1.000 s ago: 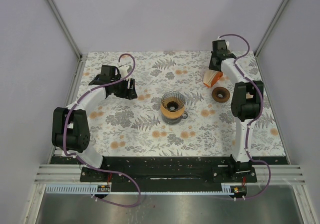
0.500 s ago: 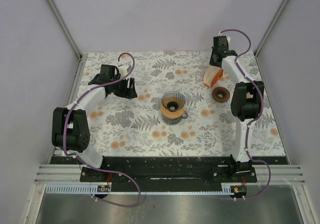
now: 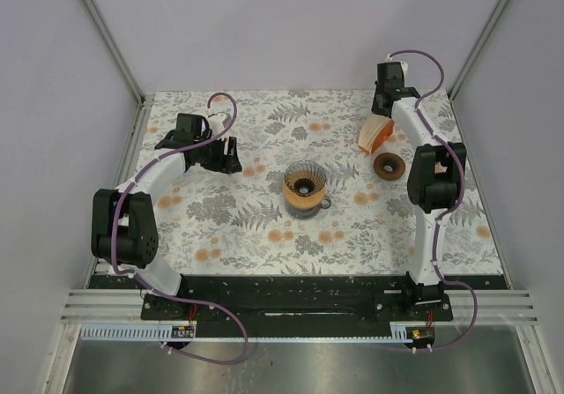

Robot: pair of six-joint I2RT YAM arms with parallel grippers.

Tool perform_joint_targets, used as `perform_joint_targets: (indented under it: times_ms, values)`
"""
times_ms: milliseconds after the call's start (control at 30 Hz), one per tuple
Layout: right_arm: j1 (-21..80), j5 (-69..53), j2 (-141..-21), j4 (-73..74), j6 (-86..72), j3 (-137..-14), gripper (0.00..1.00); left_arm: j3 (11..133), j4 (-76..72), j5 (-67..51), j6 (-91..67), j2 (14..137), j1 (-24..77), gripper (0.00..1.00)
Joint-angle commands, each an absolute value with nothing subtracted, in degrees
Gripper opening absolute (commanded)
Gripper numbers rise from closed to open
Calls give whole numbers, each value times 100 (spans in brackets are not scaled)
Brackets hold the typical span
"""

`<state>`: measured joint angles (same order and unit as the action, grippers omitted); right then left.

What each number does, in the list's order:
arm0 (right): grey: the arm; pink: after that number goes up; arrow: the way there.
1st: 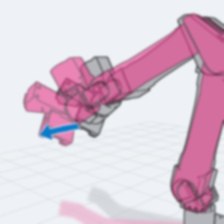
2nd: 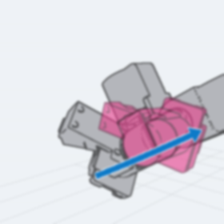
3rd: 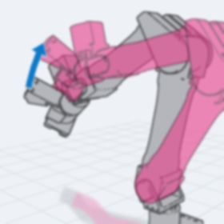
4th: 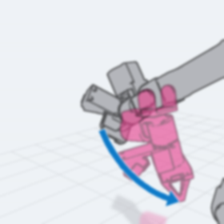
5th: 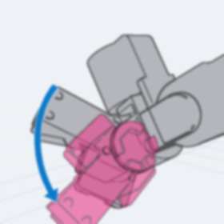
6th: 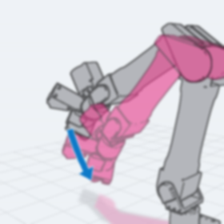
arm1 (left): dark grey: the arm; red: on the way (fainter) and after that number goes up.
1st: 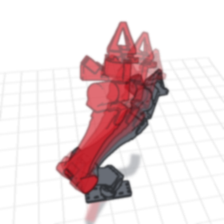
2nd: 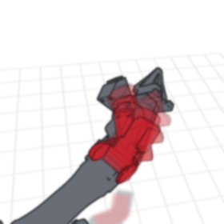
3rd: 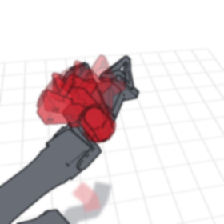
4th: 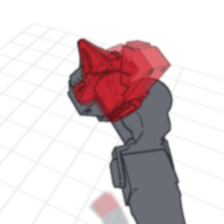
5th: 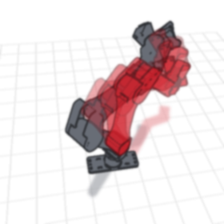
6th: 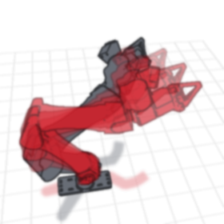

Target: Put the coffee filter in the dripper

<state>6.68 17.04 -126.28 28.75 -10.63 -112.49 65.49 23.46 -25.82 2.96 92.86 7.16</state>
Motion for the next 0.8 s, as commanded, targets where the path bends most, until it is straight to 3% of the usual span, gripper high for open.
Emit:
perform_joint_targets:
  times_ms: [0, 533, 767]
  values:
    - [536, 1784, -12497, 2926, -1037, -11715, 16, 6741, 2206, -2751, 255, 9220, 668, 68]
    - [439, 1319, -13034, 3375, -1037, -12331, 28, 6732, 2197, -2804, 255, 9246, 650, 68]
    - [439, 1274, -13201, 3568, -993, -12533, 27, 6732, 2206, -2821, 255, 9237, 642, 68]
